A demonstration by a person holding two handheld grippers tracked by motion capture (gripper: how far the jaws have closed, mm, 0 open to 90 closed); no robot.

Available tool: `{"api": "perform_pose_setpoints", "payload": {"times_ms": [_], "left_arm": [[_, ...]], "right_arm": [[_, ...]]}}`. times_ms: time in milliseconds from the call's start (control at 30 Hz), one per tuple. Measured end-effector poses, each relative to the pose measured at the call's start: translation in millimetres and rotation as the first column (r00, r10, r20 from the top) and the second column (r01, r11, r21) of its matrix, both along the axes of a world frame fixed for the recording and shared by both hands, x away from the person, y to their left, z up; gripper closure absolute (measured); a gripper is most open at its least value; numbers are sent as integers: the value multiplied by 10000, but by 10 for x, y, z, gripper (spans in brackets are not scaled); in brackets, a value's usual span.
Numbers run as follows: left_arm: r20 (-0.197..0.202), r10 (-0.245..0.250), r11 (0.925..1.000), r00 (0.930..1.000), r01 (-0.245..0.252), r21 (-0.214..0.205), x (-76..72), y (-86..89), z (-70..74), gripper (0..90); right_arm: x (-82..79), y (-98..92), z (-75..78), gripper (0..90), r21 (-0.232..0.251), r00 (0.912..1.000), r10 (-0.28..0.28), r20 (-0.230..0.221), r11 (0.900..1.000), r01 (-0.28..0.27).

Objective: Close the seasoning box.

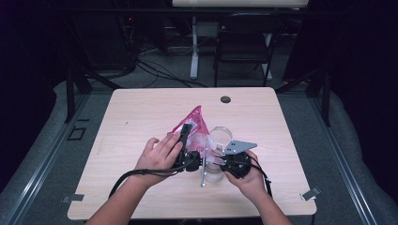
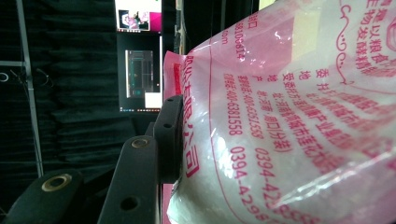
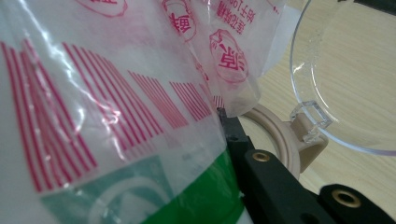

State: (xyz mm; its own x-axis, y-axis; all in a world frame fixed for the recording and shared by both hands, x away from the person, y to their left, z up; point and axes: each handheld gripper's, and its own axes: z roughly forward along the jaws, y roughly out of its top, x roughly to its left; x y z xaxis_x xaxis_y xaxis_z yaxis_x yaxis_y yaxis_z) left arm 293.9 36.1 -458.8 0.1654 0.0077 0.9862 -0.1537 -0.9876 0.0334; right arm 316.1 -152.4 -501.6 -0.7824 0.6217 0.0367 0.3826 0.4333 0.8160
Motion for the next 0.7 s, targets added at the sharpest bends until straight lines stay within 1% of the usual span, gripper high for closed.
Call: {"api": "perform_pose_setpoints", "payload": {"times_ms": [133, 167, 200, 267, 300, 400, 700], "left_arm": [[-123, 38, 10000, 9999, -39, -53, 0, 0, -15, 618], [-62, 1, 10000, 10000, -1, -7, 2, -2, -8, 618], [-89, -2, 10000, 10000, 2, -48, 2, -1, -11, 618], [-40, -11, 10000, 10000, 11, 4, 1, -4, -4, 617], [-88, 89, 9999, 9999, -89, 73, -7, -9, 3, 617], [-154, 102, 9999, 9998, -101, 66, -10, -15, -3, 616], [-163, 63, 10000, 9998, -62, 70, -10, -13, 1, 608]], "right_arm": [[5, -3, -7, 900, -47, 10000, -7, -33, 10000, 7], [6, -3, -7, 900, -53, 10000, -1, -40, 10000, 0], [6, -3, -7, 900, -51, 10000, 0, -40, 10000, 0], [6, -2, -8, 900, -48, 10000, 4, -51, 10000, -4], [6, -2, -7, 900, -52, 10000, 2, -55, 10000, -2], [8, -2, -9, 900, -57, 10000, -4, -74, 10000, 4], [6, 12, -21, 900, -39, 9999, 6, -121, 10000, -6]]}}
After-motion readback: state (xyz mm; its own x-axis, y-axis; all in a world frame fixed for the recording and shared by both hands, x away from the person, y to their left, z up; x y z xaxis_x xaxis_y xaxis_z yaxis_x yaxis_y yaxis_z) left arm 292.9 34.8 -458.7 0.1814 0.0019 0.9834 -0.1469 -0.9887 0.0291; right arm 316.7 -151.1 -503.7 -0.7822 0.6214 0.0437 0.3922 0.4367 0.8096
